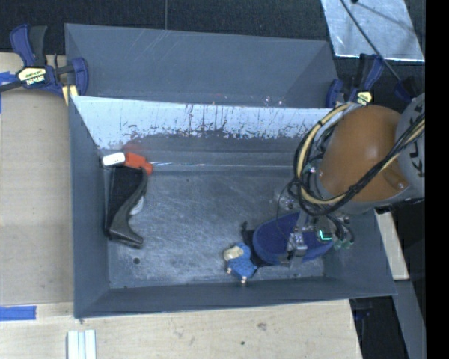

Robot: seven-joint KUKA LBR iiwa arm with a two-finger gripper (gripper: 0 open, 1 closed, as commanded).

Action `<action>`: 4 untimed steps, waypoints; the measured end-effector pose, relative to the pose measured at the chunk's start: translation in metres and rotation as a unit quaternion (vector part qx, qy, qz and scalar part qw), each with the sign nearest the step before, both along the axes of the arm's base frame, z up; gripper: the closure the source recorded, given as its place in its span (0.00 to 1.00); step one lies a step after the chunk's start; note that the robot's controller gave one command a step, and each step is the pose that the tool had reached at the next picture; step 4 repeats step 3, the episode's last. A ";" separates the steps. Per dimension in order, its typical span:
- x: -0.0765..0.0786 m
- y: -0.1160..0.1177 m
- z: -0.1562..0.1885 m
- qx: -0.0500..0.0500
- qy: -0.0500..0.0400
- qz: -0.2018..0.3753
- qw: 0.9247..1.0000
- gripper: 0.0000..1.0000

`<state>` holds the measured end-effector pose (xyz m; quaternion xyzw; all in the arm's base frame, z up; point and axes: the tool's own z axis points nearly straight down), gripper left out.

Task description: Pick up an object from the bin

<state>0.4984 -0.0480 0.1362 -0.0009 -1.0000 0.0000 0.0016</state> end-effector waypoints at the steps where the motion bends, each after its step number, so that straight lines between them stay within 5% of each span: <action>1: 0.016 -0.020 -0.069 0.001 0.002 0.058 0.998 0.00; 2: 0.018 -0.020 -0.064 0.000 -0.002 0.059 0.998 1.00; 3: 0.047 0.016 0.103 -0.001 -0.008 0.066 0.998 1.00; 4: 0.047 0.016 0.103 -0.001 -0.008 0.066 0.998 1.00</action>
Offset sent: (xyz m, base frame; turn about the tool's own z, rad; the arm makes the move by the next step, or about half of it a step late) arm 0.0167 -0.0192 -0.0662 -0.1177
